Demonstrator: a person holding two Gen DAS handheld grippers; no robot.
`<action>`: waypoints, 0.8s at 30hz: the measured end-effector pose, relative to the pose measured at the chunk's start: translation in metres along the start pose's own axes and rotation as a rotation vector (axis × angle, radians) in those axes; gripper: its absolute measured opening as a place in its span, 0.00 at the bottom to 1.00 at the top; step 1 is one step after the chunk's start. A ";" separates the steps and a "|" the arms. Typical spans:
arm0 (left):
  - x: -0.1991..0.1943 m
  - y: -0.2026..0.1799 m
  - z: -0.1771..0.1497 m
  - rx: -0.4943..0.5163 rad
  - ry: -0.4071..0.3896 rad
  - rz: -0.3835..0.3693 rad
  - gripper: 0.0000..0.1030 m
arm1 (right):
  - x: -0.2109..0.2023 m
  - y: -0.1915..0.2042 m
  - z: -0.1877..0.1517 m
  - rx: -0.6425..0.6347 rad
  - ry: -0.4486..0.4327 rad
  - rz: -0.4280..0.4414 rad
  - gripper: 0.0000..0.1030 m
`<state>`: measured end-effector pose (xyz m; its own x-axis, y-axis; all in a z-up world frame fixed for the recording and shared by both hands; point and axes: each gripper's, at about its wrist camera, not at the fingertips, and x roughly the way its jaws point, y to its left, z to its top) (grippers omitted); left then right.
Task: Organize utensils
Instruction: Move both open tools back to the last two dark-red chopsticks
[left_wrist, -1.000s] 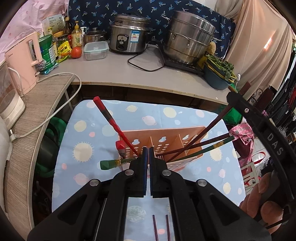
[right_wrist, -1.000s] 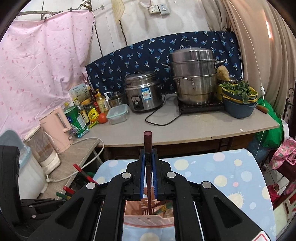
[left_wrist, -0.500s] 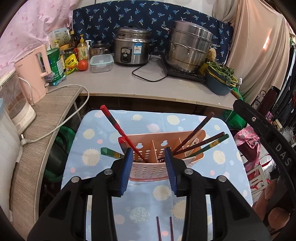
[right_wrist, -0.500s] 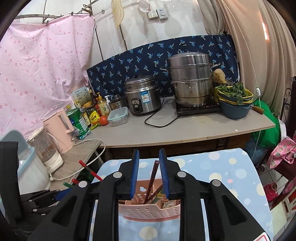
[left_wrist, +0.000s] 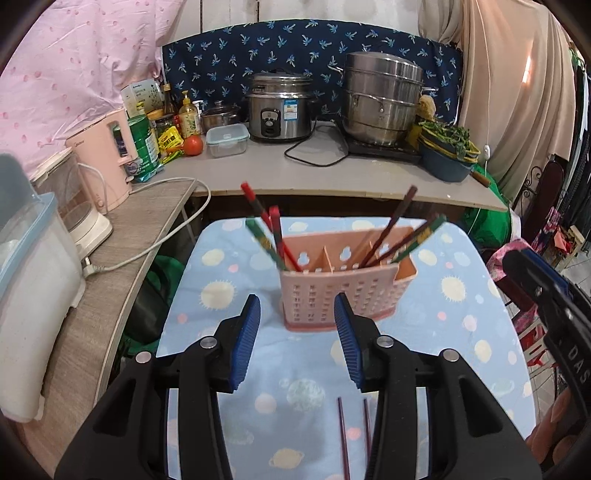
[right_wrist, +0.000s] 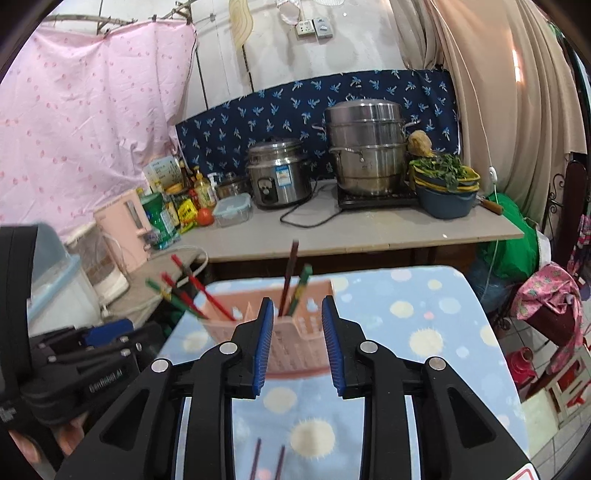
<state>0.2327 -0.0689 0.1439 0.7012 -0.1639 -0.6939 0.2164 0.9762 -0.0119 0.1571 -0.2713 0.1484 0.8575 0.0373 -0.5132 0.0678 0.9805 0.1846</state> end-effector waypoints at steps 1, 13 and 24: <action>-0.001 0.000 -0.005 0.001 0.002 0.004 0.39 | -0.003 -0.001 -0.010 0.007 0.017 0.007 0.26; -0.008 0.003 -0.082 0.004 0.073 0.011 0.44 | -0.021 -0.006 -0.102 0.007 0.173 -0.006 0.26; 0.003 0.017 -0.154 -0.021 0.167 0.037 0.44 | -0.027 0.006 -0.182 -0.057 0.313 -0.007 0.26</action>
<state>0.1338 -0.0309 0.0313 0.5850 -0.1038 -0.8044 0.1775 0.9841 0.0020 0.0416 -0.2316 0.0111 0.6579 0.0796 -0.7489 0.0365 0.9899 0.1373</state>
